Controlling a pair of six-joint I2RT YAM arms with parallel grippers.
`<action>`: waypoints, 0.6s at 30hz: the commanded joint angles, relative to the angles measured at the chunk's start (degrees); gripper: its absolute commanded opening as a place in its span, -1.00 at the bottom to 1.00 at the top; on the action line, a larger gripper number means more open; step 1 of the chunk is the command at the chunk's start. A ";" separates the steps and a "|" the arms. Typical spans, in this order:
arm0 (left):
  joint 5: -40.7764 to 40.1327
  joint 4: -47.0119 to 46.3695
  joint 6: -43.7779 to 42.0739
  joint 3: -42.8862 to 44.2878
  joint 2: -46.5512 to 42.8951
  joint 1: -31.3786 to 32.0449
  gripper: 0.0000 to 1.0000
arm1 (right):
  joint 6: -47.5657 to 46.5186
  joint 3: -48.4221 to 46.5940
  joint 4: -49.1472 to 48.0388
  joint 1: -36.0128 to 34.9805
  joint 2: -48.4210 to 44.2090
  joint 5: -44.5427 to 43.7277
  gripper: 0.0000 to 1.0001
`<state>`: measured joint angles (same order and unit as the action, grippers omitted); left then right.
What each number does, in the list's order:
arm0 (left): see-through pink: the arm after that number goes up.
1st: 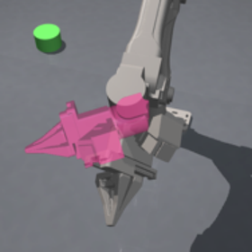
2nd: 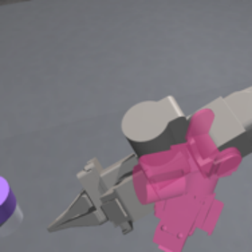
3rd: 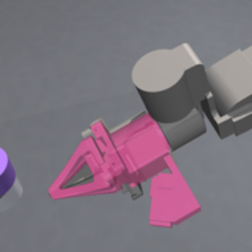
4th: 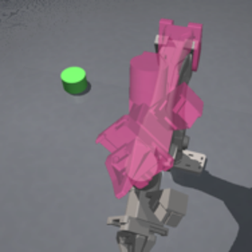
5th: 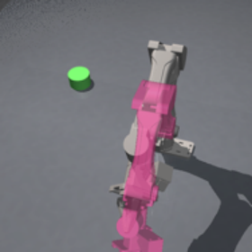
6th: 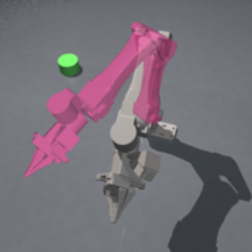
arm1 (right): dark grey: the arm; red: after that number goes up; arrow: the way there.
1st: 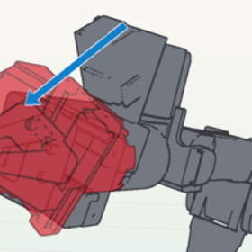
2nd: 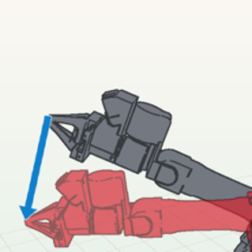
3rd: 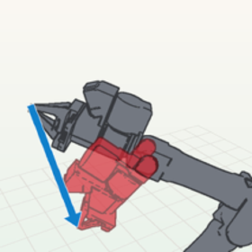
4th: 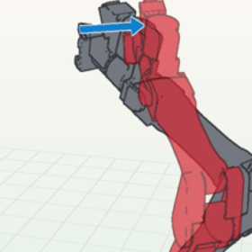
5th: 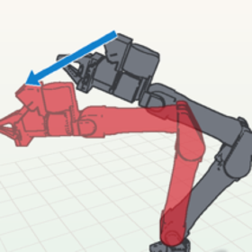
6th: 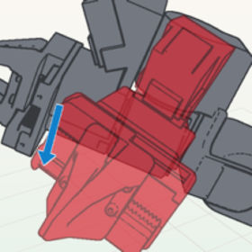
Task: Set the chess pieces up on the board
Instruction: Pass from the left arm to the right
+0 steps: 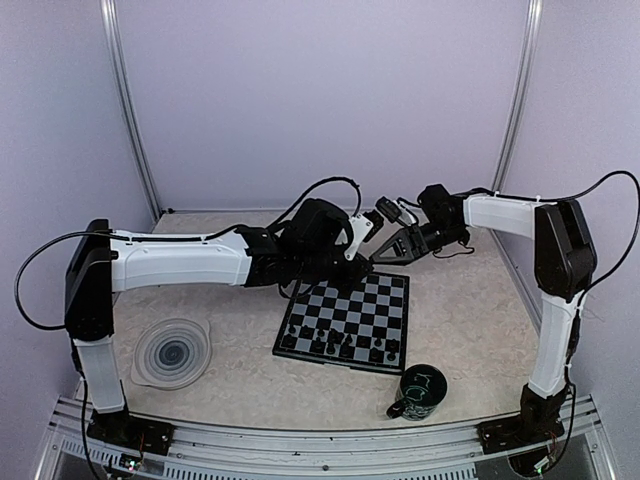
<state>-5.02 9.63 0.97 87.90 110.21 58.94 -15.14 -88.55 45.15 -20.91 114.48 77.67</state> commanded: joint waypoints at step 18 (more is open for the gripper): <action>-3.83 -0.27 -7.94 -4.71 -8.71 -1.51 0.58 | -6.80 1.20 -1.85 -0.10 -4.97 -10.32 -0.99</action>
<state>-7.60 9.82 -4.08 85.36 108.90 59.13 -19.05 -89.38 46.54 -20.95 114.52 73.71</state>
